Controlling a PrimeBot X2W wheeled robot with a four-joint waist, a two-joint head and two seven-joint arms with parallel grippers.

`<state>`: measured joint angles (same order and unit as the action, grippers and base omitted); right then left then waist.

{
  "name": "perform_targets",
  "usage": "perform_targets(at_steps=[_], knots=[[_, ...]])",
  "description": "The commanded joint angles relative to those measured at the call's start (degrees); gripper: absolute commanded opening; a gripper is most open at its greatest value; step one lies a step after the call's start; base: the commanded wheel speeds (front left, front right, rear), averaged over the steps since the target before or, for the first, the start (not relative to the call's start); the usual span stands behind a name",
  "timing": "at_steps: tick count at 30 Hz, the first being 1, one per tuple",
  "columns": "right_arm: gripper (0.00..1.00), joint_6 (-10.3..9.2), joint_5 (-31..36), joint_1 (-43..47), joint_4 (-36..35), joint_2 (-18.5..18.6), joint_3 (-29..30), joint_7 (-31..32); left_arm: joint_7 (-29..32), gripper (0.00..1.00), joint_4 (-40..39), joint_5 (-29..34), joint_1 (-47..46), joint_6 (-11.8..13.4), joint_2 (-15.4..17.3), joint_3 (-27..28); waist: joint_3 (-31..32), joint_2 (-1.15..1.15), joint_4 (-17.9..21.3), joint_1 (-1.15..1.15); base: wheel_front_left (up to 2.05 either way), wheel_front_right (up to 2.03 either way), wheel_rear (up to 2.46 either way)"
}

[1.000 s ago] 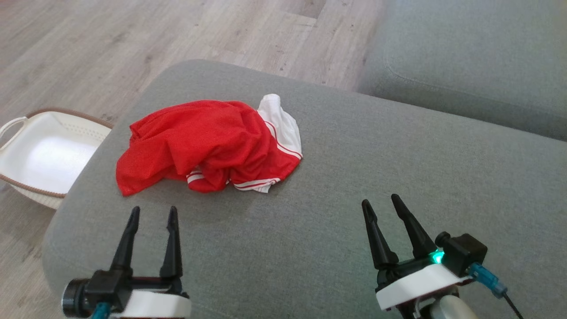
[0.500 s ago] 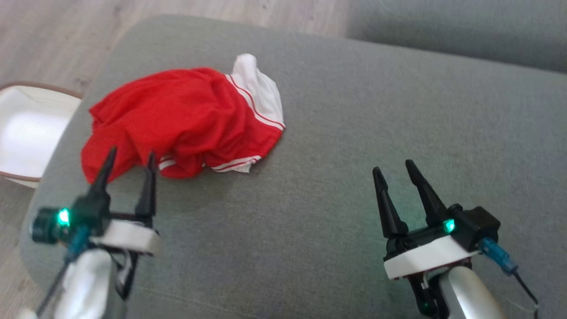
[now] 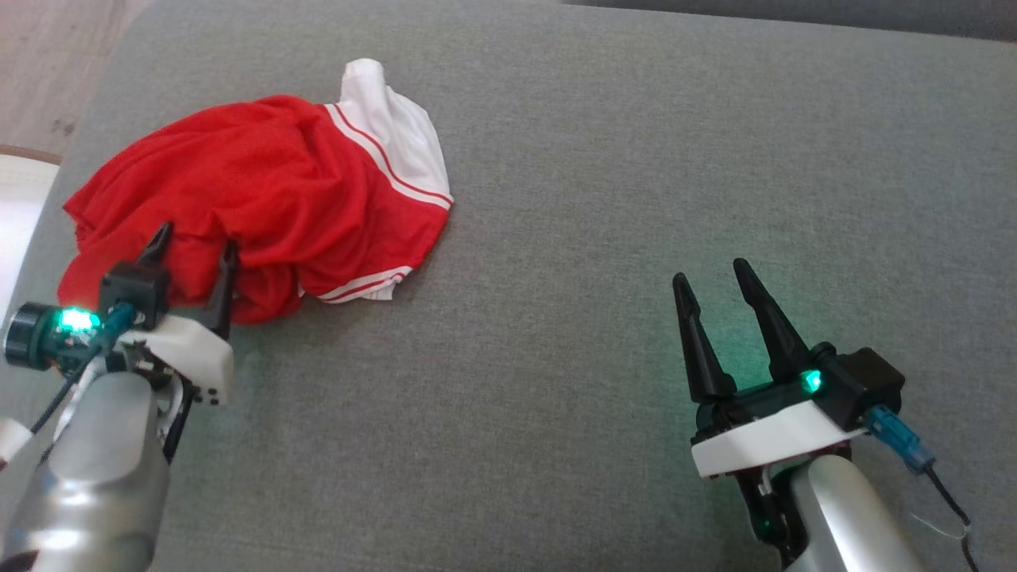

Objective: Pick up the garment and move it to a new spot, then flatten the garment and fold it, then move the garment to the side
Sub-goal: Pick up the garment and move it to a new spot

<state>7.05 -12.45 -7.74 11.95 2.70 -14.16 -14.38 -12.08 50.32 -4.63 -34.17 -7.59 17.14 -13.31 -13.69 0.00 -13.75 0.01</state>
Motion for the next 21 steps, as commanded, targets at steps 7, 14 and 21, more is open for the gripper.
perform_targets(at_steps=[7, 14, 21], knots=[[1.00, 0.44, -0.21, -2.15, -1.97, 0.18, -1.05, -0.62, -1.90, 0.00, 3.56, -2.83, -6.37, 0.11, 4.32, -1.27, -0.24, 0.00, 1.13, -0.01, 0.00, 0.00, 0.00], [1.00, 0.44, -1.26, -1.62, -1.62, 0.18, -1.12, -0.62, -2.88, 0.00, -8.05, -5.38, -6.64, 1.19, 5.39, 2.24, 2.09, 0.00, 1.52, -0.01, 0.00, 0.00, 0.00], [1.00, 0.44, -2.03, -0.21, -1.21, 0.18, -0.90, -0.62, -2.90, 0.00, -29.23, -5.33, -1.16, 2.35, 4.47, 7.43, 6.60, 0.00, 2.11, -0.01, 0.00, 0.00, 0.00]])
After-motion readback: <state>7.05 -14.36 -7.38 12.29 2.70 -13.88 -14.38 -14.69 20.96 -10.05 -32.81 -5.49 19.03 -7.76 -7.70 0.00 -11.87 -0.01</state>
